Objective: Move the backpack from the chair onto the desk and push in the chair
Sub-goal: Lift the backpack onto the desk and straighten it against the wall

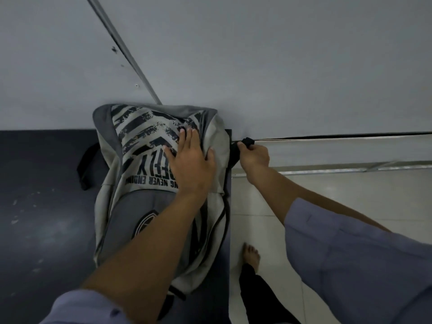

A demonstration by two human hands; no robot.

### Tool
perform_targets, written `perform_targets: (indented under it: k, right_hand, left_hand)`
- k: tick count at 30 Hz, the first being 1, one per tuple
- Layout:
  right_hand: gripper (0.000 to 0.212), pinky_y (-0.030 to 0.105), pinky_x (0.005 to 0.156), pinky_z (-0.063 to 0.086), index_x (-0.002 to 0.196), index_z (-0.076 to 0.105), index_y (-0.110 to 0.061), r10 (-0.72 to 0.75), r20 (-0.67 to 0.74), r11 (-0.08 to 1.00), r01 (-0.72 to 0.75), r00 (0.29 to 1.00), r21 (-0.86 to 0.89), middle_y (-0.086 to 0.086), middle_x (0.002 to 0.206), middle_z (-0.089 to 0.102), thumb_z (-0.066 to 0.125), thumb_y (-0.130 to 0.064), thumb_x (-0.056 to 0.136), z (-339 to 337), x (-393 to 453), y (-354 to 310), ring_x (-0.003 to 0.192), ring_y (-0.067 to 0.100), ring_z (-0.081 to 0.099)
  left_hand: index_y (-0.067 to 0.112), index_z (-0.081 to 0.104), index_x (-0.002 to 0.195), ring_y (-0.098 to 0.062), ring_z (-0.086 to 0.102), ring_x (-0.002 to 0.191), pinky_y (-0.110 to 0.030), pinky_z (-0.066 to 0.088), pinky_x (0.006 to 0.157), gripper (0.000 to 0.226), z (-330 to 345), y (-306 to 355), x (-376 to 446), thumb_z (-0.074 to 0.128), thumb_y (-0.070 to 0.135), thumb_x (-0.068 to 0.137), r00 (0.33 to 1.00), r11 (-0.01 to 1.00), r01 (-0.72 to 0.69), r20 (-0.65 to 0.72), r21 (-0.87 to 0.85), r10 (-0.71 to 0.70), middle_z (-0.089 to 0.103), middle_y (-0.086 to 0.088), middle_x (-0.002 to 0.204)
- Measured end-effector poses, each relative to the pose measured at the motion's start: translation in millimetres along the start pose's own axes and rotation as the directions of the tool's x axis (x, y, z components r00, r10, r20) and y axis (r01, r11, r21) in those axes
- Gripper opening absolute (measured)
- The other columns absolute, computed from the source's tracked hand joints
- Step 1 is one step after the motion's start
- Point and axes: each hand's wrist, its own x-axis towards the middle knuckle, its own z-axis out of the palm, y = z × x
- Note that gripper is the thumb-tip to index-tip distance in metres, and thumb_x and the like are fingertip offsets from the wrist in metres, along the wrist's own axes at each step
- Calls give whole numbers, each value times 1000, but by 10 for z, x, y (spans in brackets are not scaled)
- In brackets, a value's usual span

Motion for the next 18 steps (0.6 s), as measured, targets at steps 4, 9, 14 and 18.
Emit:
perform_targets:
  k: [4,9,14,18]
  right_hand:
    - [31,46,83,61,97,76,-15,61,-55,995,-57,997,77,7,96,75,83,-31,72,68,96,20,87,28,73]
    - [49,17,91,45,124,70,-13,-64,-99,998,63,993,-15,5,116,73,84,-26,79,63,-5,-239,105,21,69]
    - [39,27,97,52,117,73,-7,-115,23,993,114,993,32,7,114,74,83,-19,82,261,-124,-483,104,21,69]
    - [23,37,95,56,101,80,-15,-71,131,997,68,989,26,7,108,76,70,-31,89,351,-105,-606,100,26,70]
  left_hand:
    - [6,45,149,-25,40,147,-60,15,123,55,-26,-34,-38,57,27,99,998,990,26,-59,-136,-34,52,-13,151]
    - [11,55,138,-30,65,113,-57,35,115,44,-132,-192,-73,50,33,100,995,932,26,-78,-362,-58,71,-9,122]
    - [9,56,138,-20,66,100,-38,53,94,38,-446,-222,-99,55,21,102,982,890,-73,-188,-451,-14,71,-4,115]
    - [13,48,146,-26,61,123,-51,48,105,49,-450,-302,-104,51,36,103,992,899,-103,-113,-425,61,64,-7,136]
